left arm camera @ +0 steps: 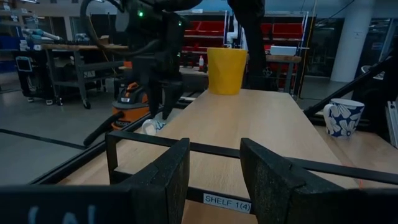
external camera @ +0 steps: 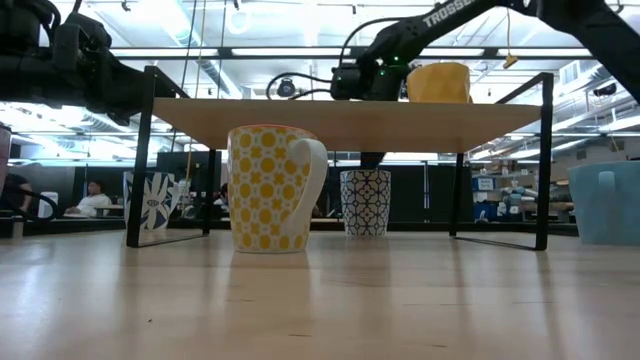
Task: Place coffee mugs
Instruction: Put the green patterned mug on the shelf
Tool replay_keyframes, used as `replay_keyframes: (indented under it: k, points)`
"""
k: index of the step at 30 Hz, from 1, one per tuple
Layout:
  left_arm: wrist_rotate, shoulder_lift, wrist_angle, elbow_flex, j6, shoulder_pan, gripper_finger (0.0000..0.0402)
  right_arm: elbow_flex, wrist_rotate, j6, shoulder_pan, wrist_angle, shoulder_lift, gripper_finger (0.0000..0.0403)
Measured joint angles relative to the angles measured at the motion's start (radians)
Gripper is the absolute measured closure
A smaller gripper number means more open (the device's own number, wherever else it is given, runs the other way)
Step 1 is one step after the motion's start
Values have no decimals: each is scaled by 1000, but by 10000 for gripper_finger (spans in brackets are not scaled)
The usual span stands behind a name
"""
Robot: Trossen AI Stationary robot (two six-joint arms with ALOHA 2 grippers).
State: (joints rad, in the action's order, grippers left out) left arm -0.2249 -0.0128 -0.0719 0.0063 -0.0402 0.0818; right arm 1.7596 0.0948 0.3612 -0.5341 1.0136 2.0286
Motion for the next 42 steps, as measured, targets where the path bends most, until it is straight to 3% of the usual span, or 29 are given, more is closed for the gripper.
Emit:
replay_keyframes:
  k: [11,20,29,36,42]
  points:
    - [0,0,-1,0,0,0,253,1,7,0,2,-3,35,292]
    - [0,0,-1,0,0,0,253,1,7,-2,2,-2,33,376]
    - [0,0,-1,0,0,0,253,9,3,-7,2,10,33,378]
    - [0,0,0,0,0,0,253,147,-81,-3,2,110,35,378]
    - [0,0,0,0,0,0,253,332,-80,-3,2,212,34,378]
